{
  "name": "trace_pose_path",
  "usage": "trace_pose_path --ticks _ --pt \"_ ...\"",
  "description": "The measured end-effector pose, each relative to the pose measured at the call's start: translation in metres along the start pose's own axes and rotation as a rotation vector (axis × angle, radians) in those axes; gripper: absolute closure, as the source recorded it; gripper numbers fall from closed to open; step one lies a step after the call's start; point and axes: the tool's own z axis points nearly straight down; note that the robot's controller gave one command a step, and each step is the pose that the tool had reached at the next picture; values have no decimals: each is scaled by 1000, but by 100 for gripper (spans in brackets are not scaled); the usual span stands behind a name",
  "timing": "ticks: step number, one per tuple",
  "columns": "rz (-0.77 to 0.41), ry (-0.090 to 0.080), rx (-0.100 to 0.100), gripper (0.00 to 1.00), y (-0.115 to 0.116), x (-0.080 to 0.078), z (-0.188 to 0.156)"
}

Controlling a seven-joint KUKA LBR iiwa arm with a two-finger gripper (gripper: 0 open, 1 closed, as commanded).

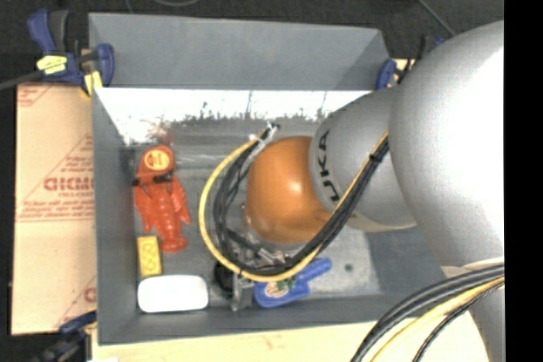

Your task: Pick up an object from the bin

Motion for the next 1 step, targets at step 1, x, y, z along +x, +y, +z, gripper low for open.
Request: trace_pose_path --ticks 1 --pt "-2 0 0 100 0 0 0"
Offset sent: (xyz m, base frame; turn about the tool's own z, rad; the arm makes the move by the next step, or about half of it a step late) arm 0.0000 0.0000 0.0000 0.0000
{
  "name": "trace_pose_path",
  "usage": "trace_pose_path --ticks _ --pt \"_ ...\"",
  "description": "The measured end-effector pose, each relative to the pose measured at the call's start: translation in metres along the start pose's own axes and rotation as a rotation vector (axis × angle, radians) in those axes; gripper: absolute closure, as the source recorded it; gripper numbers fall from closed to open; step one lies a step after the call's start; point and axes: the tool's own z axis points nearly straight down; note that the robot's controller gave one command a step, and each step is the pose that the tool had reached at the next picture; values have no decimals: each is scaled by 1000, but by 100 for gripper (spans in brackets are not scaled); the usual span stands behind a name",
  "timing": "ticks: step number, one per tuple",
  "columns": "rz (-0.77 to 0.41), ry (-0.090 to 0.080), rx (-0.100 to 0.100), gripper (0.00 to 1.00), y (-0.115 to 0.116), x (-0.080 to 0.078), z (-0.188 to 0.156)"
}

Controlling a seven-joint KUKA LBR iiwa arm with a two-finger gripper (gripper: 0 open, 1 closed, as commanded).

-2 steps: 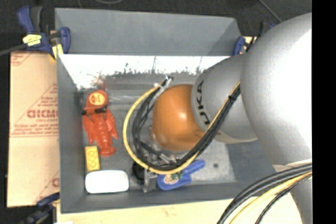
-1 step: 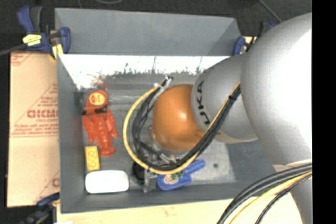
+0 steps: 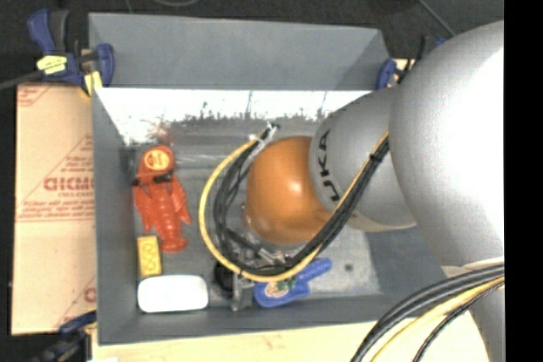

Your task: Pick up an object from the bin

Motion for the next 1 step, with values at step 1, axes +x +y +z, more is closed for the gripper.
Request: trace_pose_path --ticks 1 --pt "-2 0 0 100 0 0 0"
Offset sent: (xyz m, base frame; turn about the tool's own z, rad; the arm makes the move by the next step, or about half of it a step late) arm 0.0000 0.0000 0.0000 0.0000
